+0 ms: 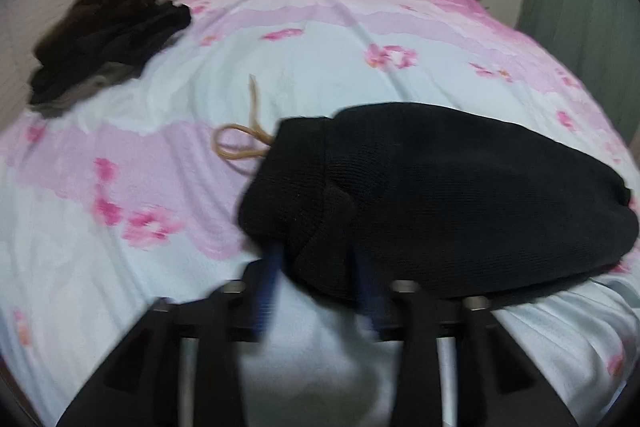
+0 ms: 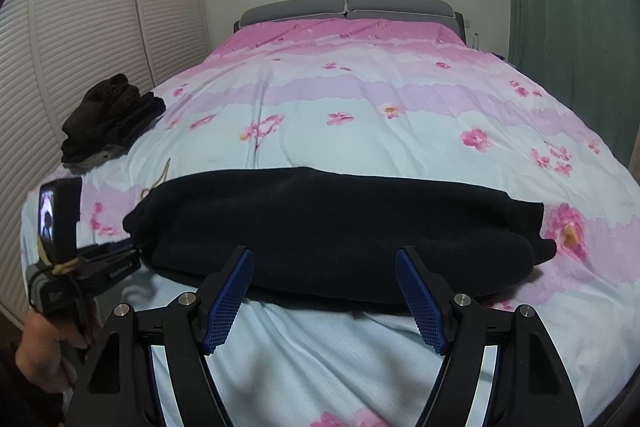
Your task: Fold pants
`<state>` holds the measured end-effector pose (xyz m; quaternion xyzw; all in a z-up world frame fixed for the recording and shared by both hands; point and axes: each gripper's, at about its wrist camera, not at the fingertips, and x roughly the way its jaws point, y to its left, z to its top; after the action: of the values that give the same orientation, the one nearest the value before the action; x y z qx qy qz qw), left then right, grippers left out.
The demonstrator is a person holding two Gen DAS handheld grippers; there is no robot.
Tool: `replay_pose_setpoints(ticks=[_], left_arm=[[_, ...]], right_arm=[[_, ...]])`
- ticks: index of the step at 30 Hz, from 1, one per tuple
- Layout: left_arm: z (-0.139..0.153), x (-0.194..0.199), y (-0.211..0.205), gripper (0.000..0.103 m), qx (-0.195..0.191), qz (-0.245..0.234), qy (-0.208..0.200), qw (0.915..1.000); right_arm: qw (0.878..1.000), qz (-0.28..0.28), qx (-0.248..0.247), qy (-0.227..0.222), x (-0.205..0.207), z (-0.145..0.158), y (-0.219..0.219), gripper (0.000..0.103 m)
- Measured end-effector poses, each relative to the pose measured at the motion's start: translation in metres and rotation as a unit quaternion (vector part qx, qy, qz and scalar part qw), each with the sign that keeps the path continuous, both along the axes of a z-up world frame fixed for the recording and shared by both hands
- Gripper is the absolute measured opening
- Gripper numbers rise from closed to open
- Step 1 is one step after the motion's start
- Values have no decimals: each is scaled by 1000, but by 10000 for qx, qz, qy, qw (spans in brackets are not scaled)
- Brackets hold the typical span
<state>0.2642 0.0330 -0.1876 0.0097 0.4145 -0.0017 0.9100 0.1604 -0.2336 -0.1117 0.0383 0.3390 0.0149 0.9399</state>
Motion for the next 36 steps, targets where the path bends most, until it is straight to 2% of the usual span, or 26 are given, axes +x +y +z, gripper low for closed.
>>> replay_pose_setpoints(ticks=[1,2,4,8,11,15,19,23,26,28,29,33,36], left_arm=[[2,-1,0,85,135,105,-58,9998],[8,-5,1,88,212,186,-200,9994],[14,-10,4,88,31,111,-246,9996],[13,-16,14,88,-438,227,38,9988],[8,-20,14,89,-833,238,133,9961],[-8,-14,9,89,-1325,236,341,9903],[-19,-3,22,88,-2199,509,395,9734],[-23,8,32,87,-2811,692,338,9566],[-26,13,29,79,-2746,847,343,9572],[-26,15,27,68,-2655,907,288,9594],[-26,15,26,66,-2637,913,261,9599],[-23,18,24,46,-2537,773,176,9640],[-17,18,24,36,-2400,704,149,9681]], right_arm=[[10000,13,-9,13,1,0,0,74],[10000,25,-6,19,1,0,-1,74],[10000,52,-6,23,2,2,-2,74],[9994,325,-68,5,8,10,0,74],[9977,600,-298,-103,14,20,7,74],[9965,582,-536,-254,19,30,9,74],[9982,410,-334,-276,18,32,3,74],[9990,313,-268,-179,11,23,3,74],[9992,305,-224,-97,8,17,3,74],[9993,312,-187,-67,8,13,4,74],[9993,311,-178,-62,7,12,4,74],[9993,327,-155,-62,5,9,6,74],[9994,294,-185,-65,5,8,4,74]])
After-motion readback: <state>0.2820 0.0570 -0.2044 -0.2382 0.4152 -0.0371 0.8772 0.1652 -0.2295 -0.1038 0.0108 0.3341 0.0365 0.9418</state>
